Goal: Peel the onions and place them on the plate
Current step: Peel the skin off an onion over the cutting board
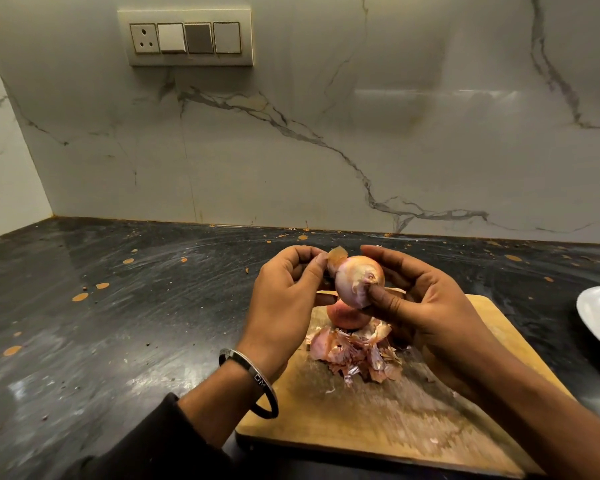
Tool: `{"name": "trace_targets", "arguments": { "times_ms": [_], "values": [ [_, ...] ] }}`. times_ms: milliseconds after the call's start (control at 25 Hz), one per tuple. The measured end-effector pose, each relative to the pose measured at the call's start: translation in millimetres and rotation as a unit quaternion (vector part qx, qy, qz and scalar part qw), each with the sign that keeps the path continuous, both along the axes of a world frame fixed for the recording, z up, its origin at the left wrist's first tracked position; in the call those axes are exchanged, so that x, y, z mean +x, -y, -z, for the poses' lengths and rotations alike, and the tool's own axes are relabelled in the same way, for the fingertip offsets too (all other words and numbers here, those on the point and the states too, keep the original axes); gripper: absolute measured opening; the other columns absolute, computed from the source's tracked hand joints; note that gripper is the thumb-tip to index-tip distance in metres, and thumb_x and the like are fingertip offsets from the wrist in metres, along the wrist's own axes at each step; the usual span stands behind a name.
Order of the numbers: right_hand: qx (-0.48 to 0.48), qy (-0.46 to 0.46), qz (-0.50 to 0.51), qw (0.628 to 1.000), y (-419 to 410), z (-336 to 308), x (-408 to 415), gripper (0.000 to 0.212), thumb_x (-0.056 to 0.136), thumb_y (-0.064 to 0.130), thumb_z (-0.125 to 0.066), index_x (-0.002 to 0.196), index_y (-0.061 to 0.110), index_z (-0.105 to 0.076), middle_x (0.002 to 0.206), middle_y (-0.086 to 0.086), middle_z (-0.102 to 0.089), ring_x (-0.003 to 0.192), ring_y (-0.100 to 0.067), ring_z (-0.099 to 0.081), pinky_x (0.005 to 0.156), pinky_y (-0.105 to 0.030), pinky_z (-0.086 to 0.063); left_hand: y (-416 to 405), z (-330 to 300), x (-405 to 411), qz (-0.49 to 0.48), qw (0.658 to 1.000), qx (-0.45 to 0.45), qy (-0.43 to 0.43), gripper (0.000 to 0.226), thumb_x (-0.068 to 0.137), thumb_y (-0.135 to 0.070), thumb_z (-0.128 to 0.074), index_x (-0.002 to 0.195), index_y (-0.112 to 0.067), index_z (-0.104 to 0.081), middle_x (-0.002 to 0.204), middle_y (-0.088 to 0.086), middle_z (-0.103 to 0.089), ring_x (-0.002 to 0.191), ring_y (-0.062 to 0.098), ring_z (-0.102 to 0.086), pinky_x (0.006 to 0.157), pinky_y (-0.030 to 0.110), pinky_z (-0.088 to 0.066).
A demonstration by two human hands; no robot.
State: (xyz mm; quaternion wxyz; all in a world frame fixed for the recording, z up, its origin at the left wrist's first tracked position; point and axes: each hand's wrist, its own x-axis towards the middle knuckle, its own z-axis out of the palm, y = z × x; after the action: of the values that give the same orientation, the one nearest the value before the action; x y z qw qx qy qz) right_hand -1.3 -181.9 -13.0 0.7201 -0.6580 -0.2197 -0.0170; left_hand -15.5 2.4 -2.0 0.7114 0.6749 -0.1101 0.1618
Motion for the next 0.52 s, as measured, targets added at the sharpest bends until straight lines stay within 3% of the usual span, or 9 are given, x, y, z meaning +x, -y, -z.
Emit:
{"name": "trace_targets", "arguments": {
  "times_ms": [120,200,280,400,520],
  "values": [
    [0.011,-0.005,0.012,1.000,1.3,-0.5,0.9,0.049,0.074,0.014,-0.075,0.123,0.019,-0.068,0.121,-0.006,-0.071,0.110,-0.030,-0.070,0.088,-0.044,-0.059,1.9,-0.3,-2.6,0.041,0.999,0.016,0.016,0.032,0.088,-0.033,-0.058,0.112,-0.014,-0.067,0.100,0.003,-0.074,0.087,0.015,-0.073,0.067,0.028,-0.060],
    [0.007,-0.007,0.001,1.000,2.1,-0.9,-0.7,0.048,0.075,0.014,-0.075,0.122,0.020,-0.068,0.119,-0.007,-0.072,0.104,-0.031,-0.072,0.081,-0.040,-0.061,1.0,-0.3,-3.3,0.051,0.998,0.027,0.015,0.035,0.081,-0.031,-0.064,0.112,-0.013,-0.070,0.101,0.002,-0.075,0.089,0.015,-0.072,0.067,0.026,-0.059],
    [-0.009,0.007,-0.004,1.000,1.8,-1.4,-3.5,0.047,0.075,0.014,-0.075,0.121,0.021,-0.069,0.118,-0.003,-0.072,0.101,-0.029,-0.073,0.074,-0.033,-0.061,-1.2,-0.8,-2.5,0.050,0.999,-0.004,0.001,0.026,0.081,-0.025,-0.067,0.102,-0.010,-0.073,0.097,0.003,-0.076,0.085,0.014,-0.072,0.064,0.023,-0.058],
    [-0.017,0.016,-0.005,1.000,-0.2,-1.7,-5.7,0.044,0.078,0.008,-0.073,0.121,0.020,-0.068,0.118,0.000,-0.072,0.103,-0.026,-0.073,0.079,-0.035,-0.061,-2.9,-1.0,-0.4,0.031,0.999,-0.023,-0.008,0.010,0.087,-0.014,-0.065,0.092,-0.009,-0.074,0.087,0.004,-0.076,0.075,0.012,-0.072,0.059,0.021,-0.056],
    [0.004,-0.001,-0.031,1.000,-3.0,-2.8,-7.4,0.043,0.081,0.001,-0.068,0.121,0.018,-0.068,0.120,-0.003,-0.071,0.107,-0.027,-0.071,0.081,-0.033,-0.060,-2.4,0.2,3.2,0.050,0.995,-0.075,-0.052,0.014,0.093,-0.012,-0.059,0.093,-0.003,-0.071,0.084,0.007,-0.074,0.073,0.014,-0.071,0.059,0.023,-0.057]
  ]
}}
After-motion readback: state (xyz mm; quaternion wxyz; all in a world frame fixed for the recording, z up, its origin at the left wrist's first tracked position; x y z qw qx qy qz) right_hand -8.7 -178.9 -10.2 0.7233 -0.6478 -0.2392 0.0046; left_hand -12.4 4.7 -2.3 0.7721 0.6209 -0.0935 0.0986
